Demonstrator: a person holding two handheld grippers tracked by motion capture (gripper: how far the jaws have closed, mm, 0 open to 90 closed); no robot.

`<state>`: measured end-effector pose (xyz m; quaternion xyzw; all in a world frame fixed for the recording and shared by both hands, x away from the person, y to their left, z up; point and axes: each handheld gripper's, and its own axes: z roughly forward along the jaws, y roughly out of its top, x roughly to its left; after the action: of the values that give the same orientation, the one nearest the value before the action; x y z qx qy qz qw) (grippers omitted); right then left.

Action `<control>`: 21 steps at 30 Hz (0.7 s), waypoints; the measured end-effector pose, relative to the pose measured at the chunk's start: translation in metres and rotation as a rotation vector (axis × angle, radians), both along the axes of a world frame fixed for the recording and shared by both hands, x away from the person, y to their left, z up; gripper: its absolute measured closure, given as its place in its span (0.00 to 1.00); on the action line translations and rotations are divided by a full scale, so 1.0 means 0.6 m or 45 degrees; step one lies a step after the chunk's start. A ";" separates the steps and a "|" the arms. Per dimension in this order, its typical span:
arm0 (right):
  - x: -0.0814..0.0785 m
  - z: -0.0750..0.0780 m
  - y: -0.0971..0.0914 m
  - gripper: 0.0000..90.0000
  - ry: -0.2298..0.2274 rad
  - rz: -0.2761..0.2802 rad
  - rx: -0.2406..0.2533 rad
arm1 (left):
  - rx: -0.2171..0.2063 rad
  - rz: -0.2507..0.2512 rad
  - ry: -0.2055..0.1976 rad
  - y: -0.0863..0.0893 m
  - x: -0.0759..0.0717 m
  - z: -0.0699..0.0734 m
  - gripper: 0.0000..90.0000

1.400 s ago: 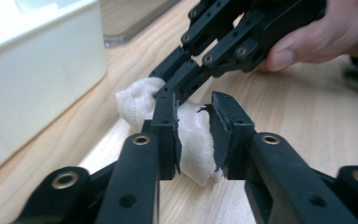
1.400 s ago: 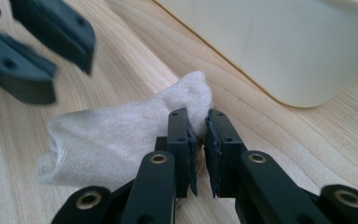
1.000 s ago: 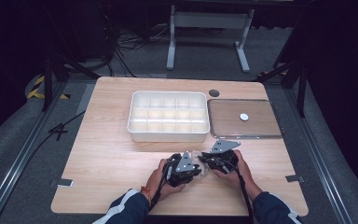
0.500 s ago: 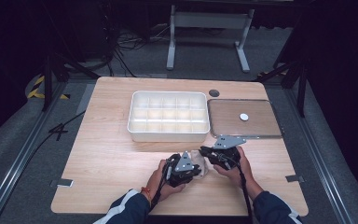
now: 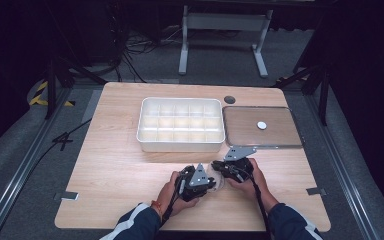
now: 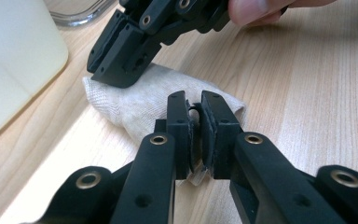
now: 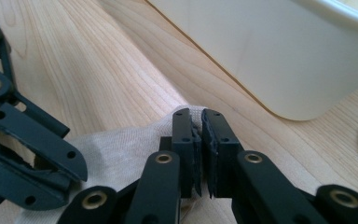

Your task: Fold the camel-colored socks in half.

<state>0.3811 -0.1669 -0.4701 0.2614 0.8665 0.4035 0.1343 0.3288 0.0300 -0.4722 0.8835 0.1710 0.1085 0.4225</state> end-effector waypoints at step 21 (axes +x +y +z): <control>-0.001 0.000 -0.015 0.98 -0.054 -0.123 -0.112 | -0.022 -0.074 0.020 -0.019 -0.012 -0.011 0.92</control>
<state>0.3804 -0.1759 -0.4703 0.2882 0.8667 0.3635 0.1835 0.3218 0.0185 -0.4789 0.8852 0.1496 0.0876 0.4317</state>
